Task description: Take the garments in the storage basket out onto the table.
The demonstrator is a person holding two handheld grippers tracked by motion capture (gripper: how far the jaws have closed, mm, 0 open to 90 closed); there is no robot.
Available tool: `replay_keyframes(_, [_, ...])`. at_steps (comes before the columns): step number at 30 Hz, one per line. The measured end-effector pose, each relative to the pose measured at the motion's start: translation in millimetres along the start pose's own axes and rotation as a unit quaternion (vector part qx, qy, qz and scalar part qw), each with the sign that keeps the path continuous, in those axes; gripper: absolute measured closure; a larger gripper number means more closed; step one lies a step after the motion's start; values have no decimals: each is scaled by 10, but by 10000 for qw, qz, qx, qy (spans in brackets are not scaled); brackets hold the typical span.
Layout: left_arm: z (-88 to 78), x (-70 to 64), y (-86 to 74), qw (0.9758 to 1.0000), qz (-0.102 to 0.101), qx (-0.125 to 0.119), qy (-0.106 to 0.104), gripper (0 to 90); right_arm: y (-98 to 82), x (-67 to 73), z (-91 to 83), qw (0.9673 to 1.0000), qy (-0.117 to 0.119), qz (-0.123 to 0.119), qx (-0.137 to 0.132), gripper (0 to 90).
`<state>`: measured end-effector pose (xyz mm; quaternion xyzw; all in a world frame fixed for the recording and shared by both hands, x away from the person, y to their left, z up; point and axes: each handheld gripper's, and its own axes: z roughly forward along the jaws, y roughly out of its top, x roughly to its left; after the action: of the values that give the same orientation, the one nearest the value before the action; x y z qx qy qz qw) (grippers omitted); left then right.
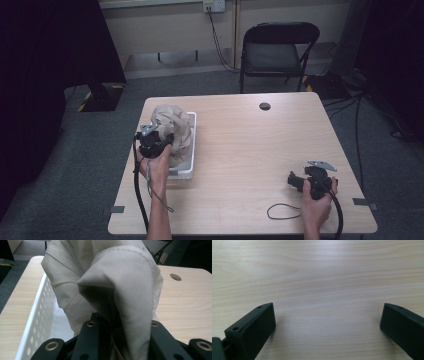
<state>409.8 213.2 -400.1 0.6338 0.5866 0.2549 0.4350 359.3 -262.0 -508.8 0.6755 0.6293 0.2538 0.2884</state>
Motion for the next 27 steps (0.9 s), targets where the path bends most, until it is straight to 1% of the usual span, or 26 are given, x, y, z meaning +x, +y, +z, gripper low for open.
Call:
replay_keyframes(2, [-20, -8, 8, 10000, 18, -61, -15, 757, 0, 0, 0, 10000, 0, 0, 0, 0])
replay_keyframes(14, [-108, -82, 28, 9996, 89, -243, -97, 751, 0, 0, 0, 10000, 0, 0, 0, 0])
replay_keyframes(17, [-164, -107, 37, 9992, 91, -333, -177, 751, 0, 0, 0, 10000, 0, 1, 0, 0])
replay_keyframes(19, [-211, -140, 56, 9990, 148, -385, -170, 751, 0, 0, 0, 10000, 0, 0, 0, 0])
replay_keyframes(26, [-337, -213, 111, 9975, 211, -638, -233, 749, 0, 0, 0, 10000, 0, 0, 0, 0])
replay_keyframes(27, [-346, -225, 116, 9973, 251, -648, -220, 746, 0, 0, 0, 10000, 0, 0, 0, 0])
